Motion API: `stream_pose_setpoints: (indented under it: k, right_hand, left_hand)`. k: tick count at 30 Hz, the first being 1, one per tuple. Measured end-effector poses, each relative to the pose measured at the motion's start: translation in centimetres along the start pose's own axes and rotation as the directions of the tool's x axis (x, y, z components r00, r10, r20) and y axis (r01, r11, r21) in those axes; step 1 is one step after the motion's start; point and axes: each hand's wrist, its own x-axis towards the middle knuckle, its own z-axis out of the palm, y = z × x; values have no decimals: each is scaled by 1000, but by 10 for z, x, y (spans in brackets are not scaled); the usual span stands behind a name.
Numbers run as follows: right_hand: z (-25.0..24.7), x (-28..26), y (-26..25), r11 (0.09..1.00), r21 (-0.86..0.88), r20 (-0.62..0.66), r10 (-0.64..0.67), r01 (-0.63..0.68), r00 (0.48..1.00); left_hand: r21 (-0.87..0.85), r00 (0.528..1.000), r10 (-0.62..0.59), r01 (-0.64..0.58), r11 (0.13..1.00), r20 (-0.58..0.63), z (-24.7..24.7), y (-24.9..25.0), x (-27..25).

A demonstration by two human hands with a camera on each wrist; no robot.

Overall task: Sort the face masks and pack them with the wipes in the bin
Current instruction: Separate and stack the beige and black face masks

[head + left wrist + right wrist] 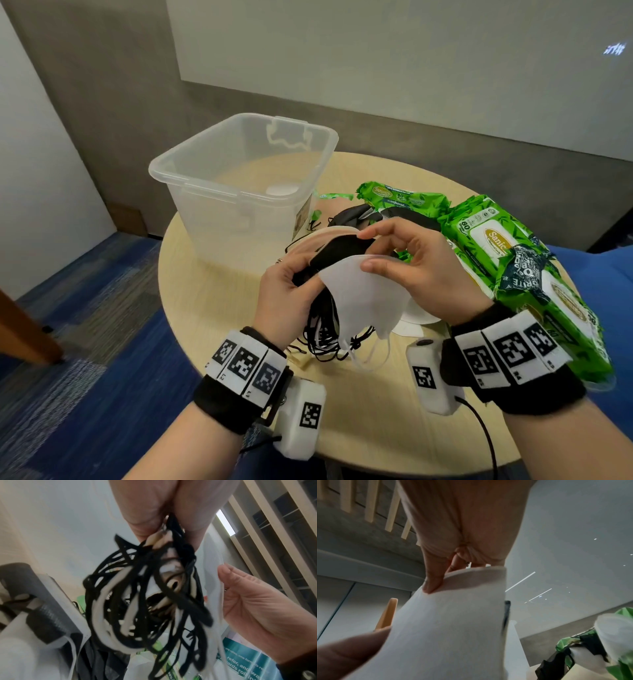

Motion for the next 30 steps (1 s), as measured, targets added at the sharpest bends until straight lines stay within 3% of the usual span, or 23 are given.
stream_pose_setpoints:
  k: [7, 17, 20, 24, 30]
  right_hand:
    - [6, 6, -3, 975, -218, -64, -68, 53, 996]
    - [5, 9, 8, 905, -418, -15, -94, 79, 995]
    - [6, 6, 11, 903, -424, -39, -96, 70, 995]
    - [6, 0, 14, 909, -403, -50, -140, 108, 989]
    - [-12, -7, 16, 967, -251, -23, -49, 41, 999]
  left_hand:
    - [-78, 987, 127, -119, 990, 103, 3, 3, -2]
    - [-37, 981, 99, -94, 995, 169, 3, 2, -4]
    - [-61, 979, 113, -104, 993, 172, 3, 6, -7]
    - [-90, 994, 55, -47, 995, 91, -2, 5, -5]
    - [-70, 999, 39, -40, 997, -13, -13, 5, 1]
